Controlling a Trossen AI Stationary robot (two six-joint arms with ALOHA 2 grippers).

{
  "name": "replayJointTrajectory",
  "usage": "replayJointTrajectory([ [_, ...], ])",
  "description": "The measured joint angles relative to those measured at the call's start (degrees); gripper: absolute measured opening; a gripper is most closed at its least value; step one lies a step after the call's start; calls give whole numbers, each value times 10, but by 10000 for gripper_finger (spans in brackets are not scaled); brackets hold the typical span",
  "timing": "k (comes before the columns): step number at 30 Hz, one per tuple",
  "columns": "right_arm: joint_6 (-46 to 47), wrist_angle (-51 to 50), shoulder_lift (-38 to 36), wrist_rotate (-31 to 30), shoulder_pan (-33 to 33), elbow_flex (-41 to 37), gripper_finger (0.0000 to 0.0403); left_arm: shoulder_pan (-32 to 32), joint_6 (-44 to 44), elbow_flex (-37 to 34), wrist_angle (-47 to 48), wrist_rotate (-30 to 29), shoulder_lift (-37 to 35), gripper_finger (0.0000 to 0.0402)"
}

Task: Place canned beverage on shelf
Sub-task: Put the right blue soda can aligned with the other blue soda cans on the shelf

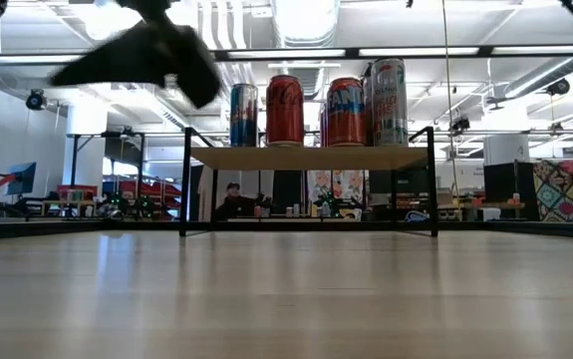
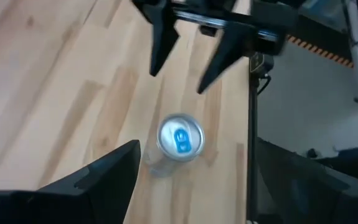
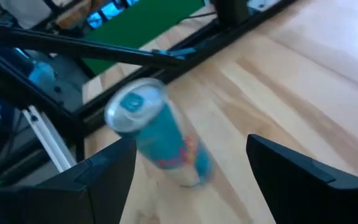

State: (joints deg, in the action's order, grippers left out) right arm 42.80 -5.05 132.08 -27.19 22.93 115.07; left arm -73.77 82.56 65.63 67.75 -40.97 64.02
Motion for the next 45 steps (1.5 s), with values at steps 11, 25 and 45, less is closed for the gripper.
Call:
replayJointTrajectory([
  [11, -16, -186, 97, -1, -6, 195, 280, -22, 72, -57, -34, 20, 79, 304],
  [25, 39, -204, 95, 4, -32, 186, 236, -20, 214, -139, -61, 32, 129, 303],
  [45, 46, -151, 95, 35, -28, 186, 235, 51, 179, -184, -63, 9, 125, 304],
])
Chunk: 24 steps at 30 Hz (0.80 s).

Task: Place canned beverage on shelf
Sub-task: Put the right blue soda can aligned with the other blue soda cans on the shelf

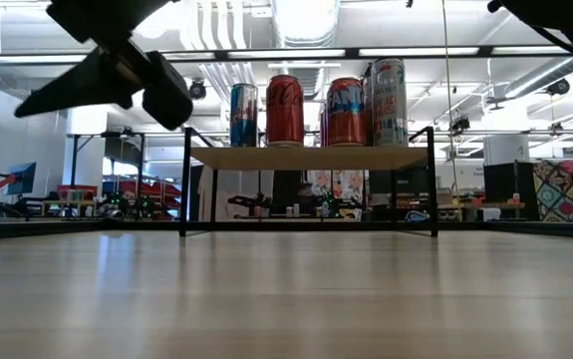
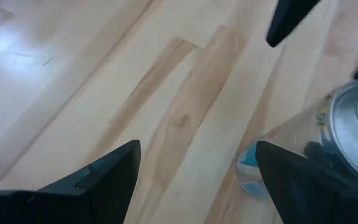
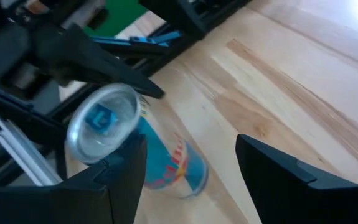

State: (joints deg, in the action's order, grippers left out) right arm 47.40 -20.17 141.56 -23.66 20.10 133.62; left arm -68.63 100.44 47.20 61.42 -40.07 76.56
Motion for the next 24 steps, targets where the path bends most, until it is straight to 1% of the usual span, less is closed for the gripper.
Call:
replayJointTrajectory([
  [4, -5, -2, 0, 1, 1, 0, 234, 6, -18, 0, 16, 2, -19, 304],
  [8, -5, -7, 0, -20, 2, 0, 233, -10, -18, 0, 47, 13, -67, 304],
  [10, -5, -6, 0, -25, 2, 0, 233, -23, -18, 0, 40, 16, -94, 304],
  [13, -4, -17, -3, -32, 1, 0, 233, -45, -48, -2, -18, 7, -115, 304],
  [16, -4, -36, -7, -47, 1, 3, 233, -74, -91, -14, -94, -33, -108, 307],
  [18, -3, -44, -8, -50, 1, 7, 233, -85, -98, -22, -128, -42, -98, 316],
  [24, 12, -73, -9, -50, 1, 13, 233, -87, -84, -31, -153, -44, -46, 374],
])
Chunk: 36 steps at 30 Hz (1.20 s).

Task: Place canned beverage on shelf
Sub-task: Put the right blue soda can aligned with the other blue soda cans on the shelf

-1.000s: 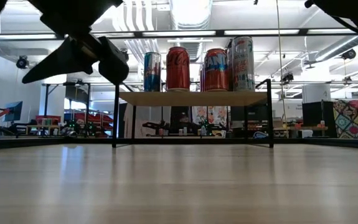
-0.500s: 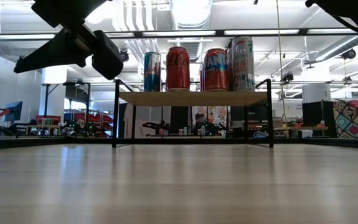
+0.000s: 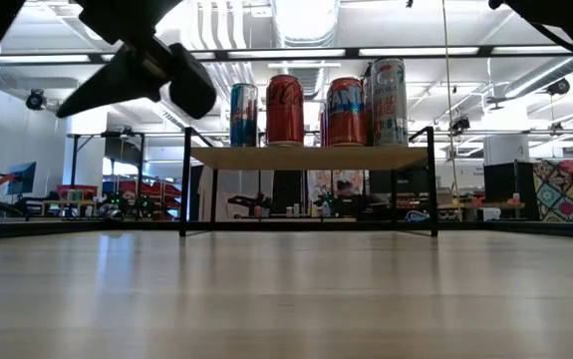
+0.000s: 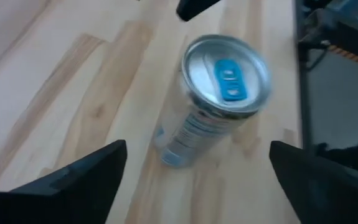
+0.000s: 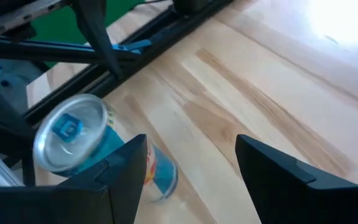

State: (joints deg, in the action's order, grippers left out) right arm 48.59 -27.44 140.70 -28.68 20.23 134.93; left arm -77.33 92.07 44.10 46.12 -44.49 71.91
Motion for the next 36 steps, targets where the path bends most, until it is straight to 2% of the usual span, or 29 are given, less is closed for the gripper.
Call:
replayJointTrajectory([
  [3, 36, -38, -7, -3, -1, 0, 233, 16, 20, 0, -2, -3, 31, 396],
  [10, 70, -97, -36, -30, -1, 0, 233, 22, 118, 10, -8, -82, 82, 380],
  [16, 69, -99, -51, -33, -1, 0, 233, 27, 121, 17, -43, -86, 120, 379],
  [25, 75, -100, -53, -44, -1, 0, 233, 84, 122, 31, -46, -89, 171, 373],
  [29, 75, -105, -57, -44, 2, 0, 233, 103, 115, 33, -46, -86, 174, 341],
  [33, 70, -123, -68, -44, 7, 1, 233, 113, 74, 33, -46, -86, 170, 278],
  [36, 19, -129, -78, -20, 8, 1, 233, 118, 33, 33, -45, -82, 162, 230],
])
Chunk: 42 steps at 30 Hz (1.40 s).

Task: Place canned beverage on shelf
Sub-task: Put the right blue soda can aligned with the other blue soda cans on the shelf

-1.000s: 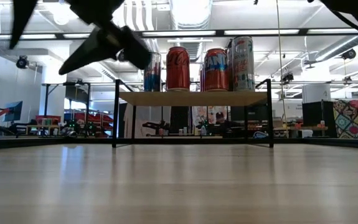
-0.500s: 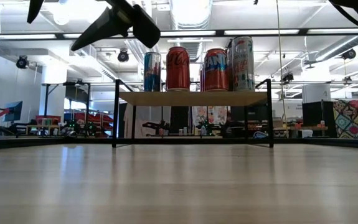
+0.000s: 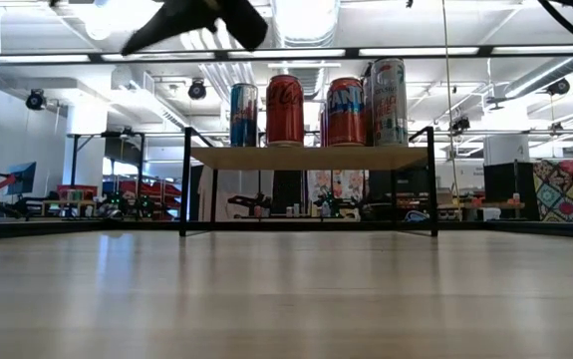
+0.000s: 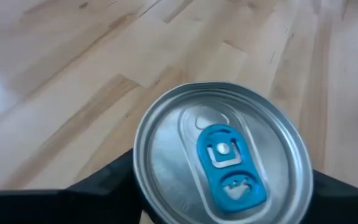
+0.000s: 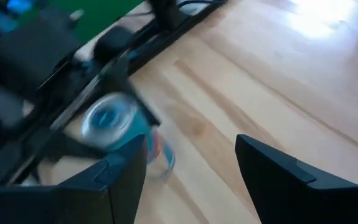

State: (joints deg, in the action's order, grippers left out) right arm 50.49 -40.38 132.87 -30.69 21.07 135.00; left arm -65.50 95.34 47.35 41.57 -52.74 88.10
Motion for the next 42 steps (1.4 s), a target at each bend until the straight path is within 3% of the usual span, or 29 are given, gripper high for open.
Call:
replayJointTrajectory([
  [5, -121, -3, -26, 81, 2, 0, 233, 12, -111, 0, -10, 2, -29, 218],
  [9, -186, -13, -60, 121, 3, 0, 244, 32, -268, 0, -76, 33, -70, 222],
  [13, -267, -29, -94, 134, 4, 0, 283, 63, -487, 0, -188, 106, -112, 238],
  [16, -314, -33, -111, 168, 4, 0, 317, 109, -585, 0, -238, 195, -148, 241],
  [21, -359, -37, -124, 249, 3, 0, 347, 196, -659, -1, -245, 310, -199, 234],
  [25, -398, -38, -125, 253, 3, 0, 342, 269, -701, -2, -283, 435, -210, 233],
  [34, -446, -40, -122, 282, -9, 0, 332, 352, -715, -2, -370, 622, -188, 234],
  [37, -474, -39, -122, 283, -9, 0, 331, 359, -708, -2, -381, 649, -181, 234],
  [42, -483, -40, -121, 281, -8, 0, 331, 362, -710, -2, -393, 642, -177, 235],
])
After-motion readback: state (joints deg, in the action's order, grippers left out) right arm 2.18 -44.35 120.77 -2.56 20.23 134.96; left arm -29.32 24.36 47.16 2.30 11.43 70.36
